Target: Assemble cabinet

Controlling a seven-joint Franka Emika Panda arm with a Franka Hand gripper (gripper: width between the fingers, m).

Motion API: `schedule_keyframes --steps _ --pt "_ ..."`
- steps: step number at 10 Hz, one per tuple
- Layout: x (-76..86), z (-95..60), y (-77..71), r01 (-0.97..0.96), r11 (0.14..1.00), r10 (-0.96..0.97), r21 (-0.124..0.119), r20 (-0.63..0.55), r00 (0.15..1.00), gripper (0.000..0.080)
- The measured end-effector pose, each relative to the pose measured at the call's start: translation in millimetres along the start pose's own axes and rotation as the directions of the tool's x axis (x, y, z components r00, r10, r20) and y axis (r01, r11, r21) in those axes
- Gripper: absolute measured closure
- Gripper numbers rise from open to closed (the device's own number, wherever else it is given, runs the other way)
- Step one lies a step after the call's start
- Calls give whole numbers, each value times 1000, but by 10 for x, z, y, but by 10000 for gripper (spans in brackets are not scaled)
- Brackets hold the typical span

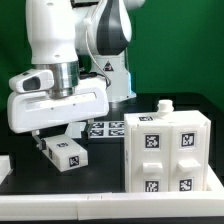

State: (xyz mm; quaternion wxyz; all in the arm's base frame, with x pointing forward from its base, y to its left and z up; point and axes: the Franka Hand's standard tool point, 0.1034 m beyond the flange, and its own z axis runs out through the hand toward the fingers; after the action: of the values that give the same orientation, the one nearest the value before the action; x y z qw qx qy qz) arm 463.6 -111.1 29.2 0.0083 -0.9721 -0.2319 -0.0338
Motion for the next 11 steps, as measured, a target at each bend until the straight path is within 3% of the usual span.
schedule_keyframes --steps 4,6,8,11 --pt "-143 204 -44 6 1000 -5 -2 4 1000 2" --pt "-136 209 -52 7 1000 -7 -1 5 1000 2" --pt "-127 205 -50 8 1000 -8 -2 4 1000 248" --pt "-107 188 -42 11 1000 -11 -9 -4 1000 244"
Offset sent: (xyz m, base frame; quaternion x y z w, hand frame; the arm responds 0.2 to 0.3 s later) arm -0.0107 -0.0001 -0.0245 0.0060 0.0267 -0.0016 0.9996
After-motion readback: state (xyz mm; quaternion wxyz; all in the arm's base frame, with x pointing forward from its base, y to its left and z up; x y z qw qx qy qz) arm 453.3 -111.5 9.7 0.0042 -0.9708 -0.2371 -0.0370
